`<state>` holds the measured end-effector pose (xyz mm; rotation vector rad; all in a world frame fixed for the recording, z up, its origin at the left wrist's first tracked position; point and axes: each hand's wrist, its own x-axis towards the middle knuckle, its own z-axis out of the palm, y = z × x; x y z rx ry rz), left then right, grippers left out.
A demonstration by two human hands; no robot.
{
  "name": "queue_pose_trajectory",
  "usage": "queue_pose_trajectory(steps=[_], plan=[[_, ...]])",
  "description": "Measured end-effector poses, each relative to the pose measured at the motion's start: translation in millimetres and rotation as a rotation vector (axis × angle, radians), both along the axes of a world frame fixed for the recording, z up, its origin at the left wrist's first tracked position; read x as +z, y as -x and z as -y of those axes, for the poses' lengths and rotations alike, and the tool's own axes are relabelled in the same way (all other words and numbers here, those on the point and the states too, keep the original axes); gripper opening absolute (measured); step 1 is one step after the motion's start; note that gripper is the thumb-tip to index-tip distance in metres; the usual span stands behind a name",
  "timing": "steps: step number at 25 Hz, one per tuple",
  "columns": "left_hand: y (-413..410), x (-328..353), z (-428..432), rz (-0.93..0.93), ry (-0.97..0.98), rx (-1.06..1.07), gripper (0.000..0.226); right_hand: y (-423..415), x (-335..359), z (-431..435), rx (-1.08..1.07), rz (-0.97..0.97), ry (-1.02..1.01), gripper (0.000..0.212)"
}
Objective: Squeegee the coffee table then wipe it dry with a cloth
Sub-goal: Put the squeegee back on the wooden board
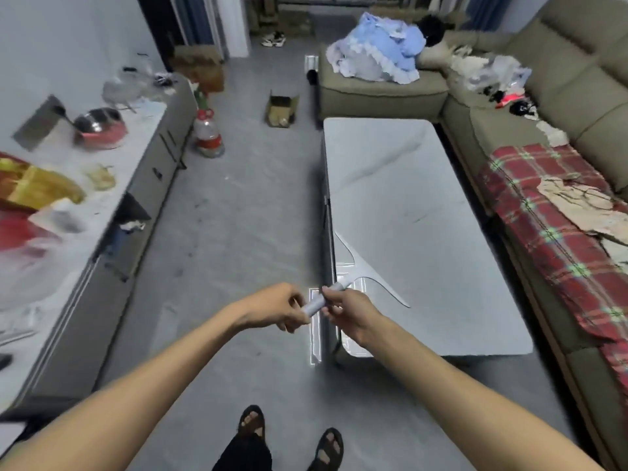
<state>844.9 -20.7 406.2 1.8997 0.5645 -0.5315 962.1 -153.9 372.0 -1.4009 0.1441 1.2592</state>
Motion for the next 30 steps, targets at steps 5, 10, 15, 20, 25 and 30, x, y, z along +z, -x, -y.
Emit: queue_pose_trajectory(steps=[5,10,15,20,25,30], plan=[[160,5,-2,0.007,0.042,0.300,0.009,128,2,-31,0.238,0.121,-0.017,0.009],[370,-18,26,-0.003,0.095,0.649,0.014,311,-17,-47,0.497,0.088,-0.017,0.019],[577,-48,80,-0.021,0.091,0.922,0.017,498,-47,-36,0.734,0.070,0.026,0.020],[708,-83,114,-0.060,0.109,1.140,0.010,624,-79,-31,0.865,0.073,0.111,0.022],[764,-153,98,-0.124,0.179,1.281,0.008,695,-153,-72,0.898,0.180,0.193,0.014],[797,-257,53,-0.206,0.184,1.432,0.015,739,-262,-138,1.008,0.209,0.303,0.017]])
